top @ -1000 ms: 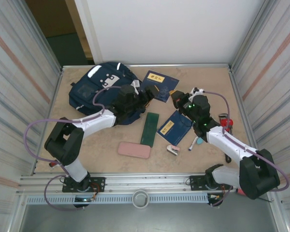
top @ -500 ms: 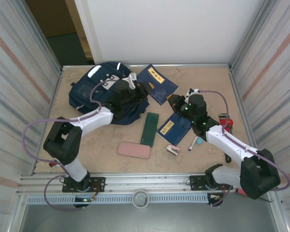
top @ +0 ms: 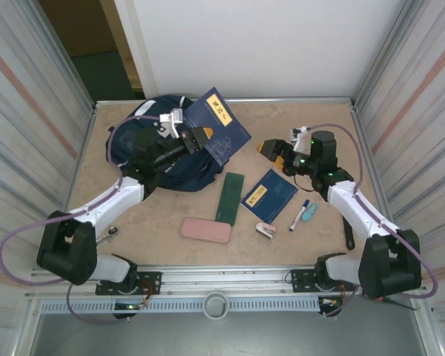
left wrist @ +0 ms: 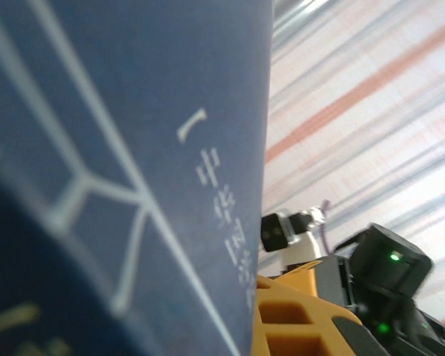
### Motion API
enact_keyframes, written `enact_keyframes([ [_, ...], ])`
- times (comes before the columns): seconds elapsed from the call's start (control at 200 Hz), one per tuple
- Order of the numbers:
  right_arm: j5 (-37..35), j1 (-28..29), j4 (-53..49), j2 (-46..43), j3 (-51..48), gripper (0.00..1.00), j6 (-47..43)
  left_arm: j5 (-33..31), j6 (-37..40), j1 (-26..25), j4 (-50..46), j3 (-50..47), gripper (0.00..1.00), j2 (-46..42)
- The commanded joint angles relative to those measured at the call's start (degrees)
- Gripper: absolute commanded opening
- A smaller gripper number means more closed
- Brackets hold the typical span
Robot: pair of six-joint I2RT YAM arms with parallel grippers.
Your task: Pack books, pencil case, and school supplies into a backpack
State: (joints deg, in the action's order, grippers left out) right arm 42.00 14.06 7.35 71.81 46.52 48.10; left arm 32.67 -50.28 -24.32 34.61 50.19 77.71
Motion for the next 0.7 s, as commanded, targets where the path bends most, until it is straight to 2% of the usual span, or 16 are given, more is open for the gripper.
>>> enact_keyframes([
  [0.0, 3.5, 4.9, 14.2, 1.8, 2.9, 0.99, 4.5, 2.7, 0.3, 0.5, 4.2, -1.2, 0.00, -3.4],
  [0.12, 0.0, 9.9, 28.3, 5.7, 2.3, 1.00, 12.2, 0.4, -3.5, 0.3, 7.3, -2.7, 0.00, -4.0],
  [0.21, -3.4, 12.3, 35.2, 7.9, 2.3, 0.93, 15.9, -1.1, -5.5, -0.6, 9.5, -3.6, 0.00, -3.7],
  [0.316, -6.3, 14.5, 37.5, 9.8, 3.9, 0.65, 17.2, -3.1, -6.4, -1.8, 10.1, -4.4, 0.00, -3.4],
  [0.391, -8.7, 15.3, 37.7, 9.8, 4.0, 0.37, 17.2, -5.0, -6.7, -2.2, 10.0, -5.1, 0.00, -3.3],
  [0.476, -12.0, 14.4, 35.0, 8.5, 2.7, 0.11, 17.0, -7.5, -6.4, -2.1, 7.7, -5.9, 0.16, -3.6],
  [0.521, -12.8, 13.3, 31.6, 7.4, 2.4, 0.03, 16.1, -8.7, -4.9, -1.8, 4.1, -5.7, 0.30, -4.0],
  [0.616, -13.4, 8.6, 21.1, 4.0, 2.3, 0.00, 13.3, -12.9, 2.9, 0.4, -11.0, -4.2, 0.57, -5.6],
  [0.696, -12.6, 3.3, 15.2, 0.1, 1.0, 0.00, 11.1, -18.8, 16.0, 2.2, -27.5, 0.0, 0.71, -5.6],
])
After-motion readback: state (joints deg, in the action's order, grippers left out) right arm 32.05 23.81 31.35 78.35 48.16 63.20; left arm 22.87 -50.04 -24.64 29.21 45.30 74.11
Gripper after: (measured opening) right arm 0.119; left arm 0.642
